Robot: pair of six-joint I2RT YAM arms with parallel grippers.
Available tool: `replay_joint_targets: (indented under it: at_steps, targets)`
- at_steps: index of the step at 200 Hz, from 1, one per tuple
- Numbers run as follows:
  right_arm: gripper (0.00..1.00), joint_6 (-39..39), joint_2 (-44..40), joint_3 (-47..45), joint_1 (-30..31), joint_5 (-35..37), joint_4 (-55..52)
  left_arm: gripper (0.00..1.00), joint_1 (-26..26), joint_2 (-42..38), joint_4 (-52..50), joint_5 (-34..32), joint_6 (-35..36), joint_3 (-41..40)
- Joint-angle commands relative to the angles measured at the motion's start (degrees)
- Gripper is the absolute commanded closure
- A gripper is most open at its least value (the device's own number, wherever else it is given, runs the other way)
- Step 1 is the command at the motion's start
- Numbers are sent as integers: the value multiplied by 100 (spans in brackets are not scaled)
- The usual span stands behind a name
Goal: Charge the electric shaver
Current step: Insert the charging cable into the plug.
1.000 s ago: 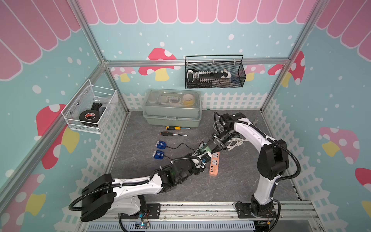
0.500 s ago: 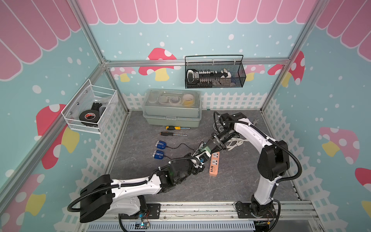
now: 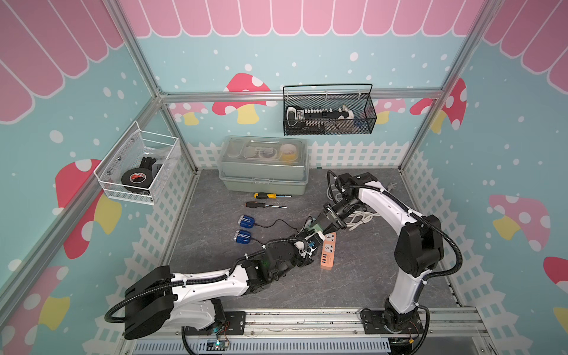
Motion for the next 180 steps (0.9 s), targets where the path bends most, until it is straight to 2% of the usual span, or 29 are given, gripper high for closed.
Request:
replay_joint_targets:
  at_steps: [1,25,40,55,69,83,95,123,138,160,173,180]
  targets:
    - [100,352,-421,-99,145,-1133,18,47,-25,-20,-801,275,-241,102]
    - [100,377,-392,-109,138,-1124,29,22,-22,-240,-843,54,-397,86]
    - [100,448,-380,-147,116,-1107,110,19,-23,-385,-965,-68,-495,140]
    - [100,581,-374,-185,74,-1078,267,9,-29,-516,-1145,-88,-683,213]
    - [100,740,-360,-182,18,-1013,527,2,-26,-673,-1218,-440,-997,177]
    - [100,1409,-416,-288,-28,-982,1207,1,-30,-848,-1400,-683,-1351,184]
    - [100,2257,-536,-514,-55,-992,2212,1,-14,-987,-1679,-912,-1775,288]
    - [100,4124,-846,-1119,-160,-698,4178,1,24,-1336,-2382,-1304,-3107,498]
    - [100,5238,-1038,-1556,-163,-283,5471,1,224,-1461,-3069,-1350,-4302,776]
    - [100,6370,-1153,-1978,-161,353,6843,3,824,-1626,-3530,-522,-6170,904]
    - [100,6740,-1128,-2053,-144,709,7332,7,1201,-1701,-3122,165,-7202,634]
    - [100,6990,-1129,-2116,-135,869,7669,14,1394,-1704,-2766,420,-7702,443]
